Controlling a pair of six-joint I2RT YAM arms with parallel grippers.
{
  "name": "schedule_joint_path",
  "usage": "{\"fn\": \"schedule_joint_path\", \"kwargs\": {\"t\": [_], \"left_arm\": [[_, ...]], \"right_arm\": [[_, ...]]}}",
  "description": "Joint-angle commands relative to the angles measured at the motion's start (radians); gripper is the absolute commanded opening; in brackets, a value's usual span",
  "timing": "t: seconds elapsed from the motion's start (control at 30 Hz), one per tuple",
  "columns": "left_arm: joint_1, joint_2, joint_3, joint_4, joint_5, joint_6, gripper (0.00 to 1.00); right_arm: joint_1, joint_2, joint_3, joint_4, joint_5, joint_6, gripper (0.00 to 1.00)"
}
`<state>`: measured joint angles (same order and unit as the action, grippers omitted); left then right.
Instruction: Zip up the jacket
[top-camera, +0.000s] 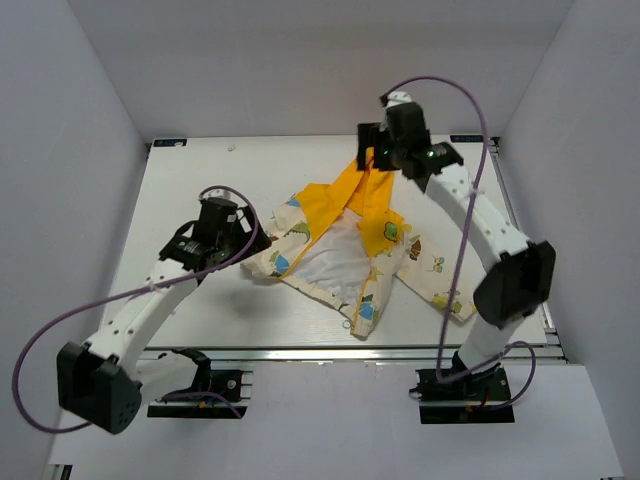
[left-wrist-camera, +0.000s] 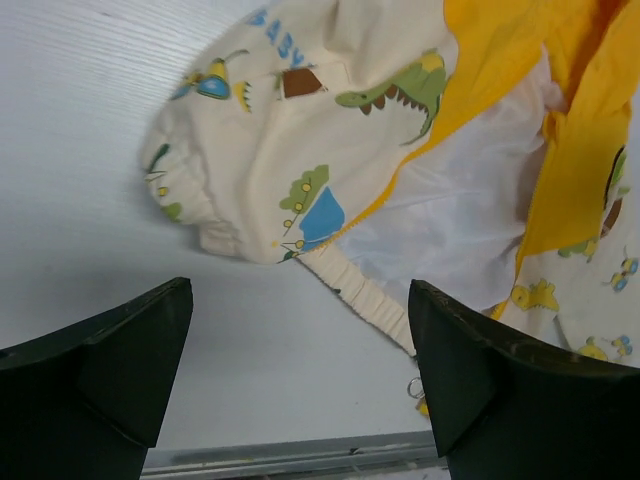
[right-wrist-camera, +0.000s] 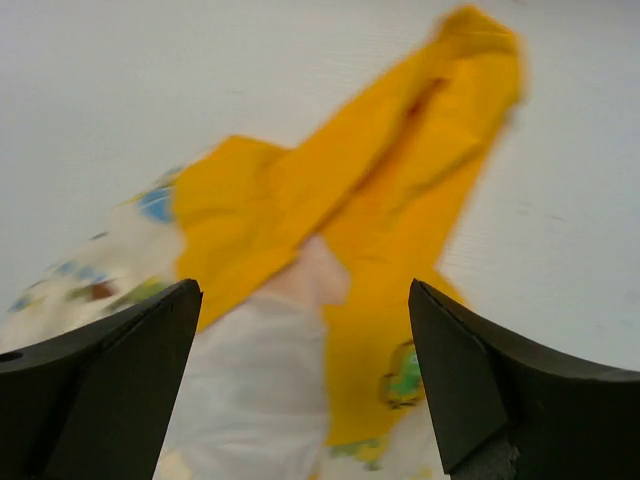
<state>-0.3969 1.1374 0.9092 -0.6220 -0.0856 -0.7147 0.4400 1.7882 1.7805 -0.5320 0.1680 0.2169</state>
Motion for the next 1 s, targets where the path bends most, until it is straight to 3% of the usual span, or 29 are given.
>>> {"fn": "schedule_joint_path", "kwargs": {"t": [0.0, 0.1, 0.23, 0.33, 0.4, 0.53, 0.63, 0.77, 0.83, 0.87, 0.9, 0.97], "left_arm": [[0.003, -0.102, 0.091, -0.209, -0.184, -0.056, 0.98], [0.009, -0.122, 0.129, -0.338, -0.259, -0.112, 0.98], [0.013, -0.148, 0.123, -0.412, -0.281, -0.155, 0.98], [0.015, -0.183, 0.134, -0.511, -0.331, -0.216, 0.98], [0.016, -0.209, 0.145, -0.571, -0.387, -0.241, 0.98], [0.016, -0.272, 0.174, -0.608, -0.439, -0.249, 0.98], [0.016, -0.28, 0.181, -0.601, -0.447, -0.241, 0.98], [0.016, -0.26, 0.194, -0.587, -0.442, -0.235, 0.98], [0.016, -0.251, 0.192, -0.573, -0.434, -0.232, 0.98], [0.016, -0.242, 0.191, -0.57, -0.433, -0.23, 0.98], [0.016, -0.237, 0.188, -0.564, -0.427, -0.227, 0.98], [0.016, -0.234, 0.181, -0.526, -0.411, -0.201, 0.98]], "right_arm": [[0.231, -0.093, -0.174, 0.033, -0.001, 0.028, 0.89], [0.392, -0.098, -0.302, 0.113, -0.048, 0.07, 0.89], [0.564, 0.069, -0.176, 0.061, -0.045, -0.022, 0.89], [0.623, 0.242, 0.011, -0.015, 0.031, -0.053, 0.89], [0.631, 0.345, 0.118, -0.034, -0.017, -0.068, 0.89], [0.641, 0.43, 0.128, 0.024, -0.053, -0.059, 0.89], [0.641, 0.496, 0.119, 0.032, 0.01, -0.03, 0.89], [0.64, 0.524, 0.096, -0.008, 0.178, 0.05, 0.72], [0.638, 0.504, 0.048, -0.014, 0.252, 0.075, 0.45], [0.64, 0.49, 0.025, -0.003, 0.274, 0.076, 0.13], [0.64, 0.469, -0.002, 0.007, 0.281, 0.076, 0.0], [0.638, 0.374, -0.097, 0.038, 0.28, 0.059, 0.0]]}}
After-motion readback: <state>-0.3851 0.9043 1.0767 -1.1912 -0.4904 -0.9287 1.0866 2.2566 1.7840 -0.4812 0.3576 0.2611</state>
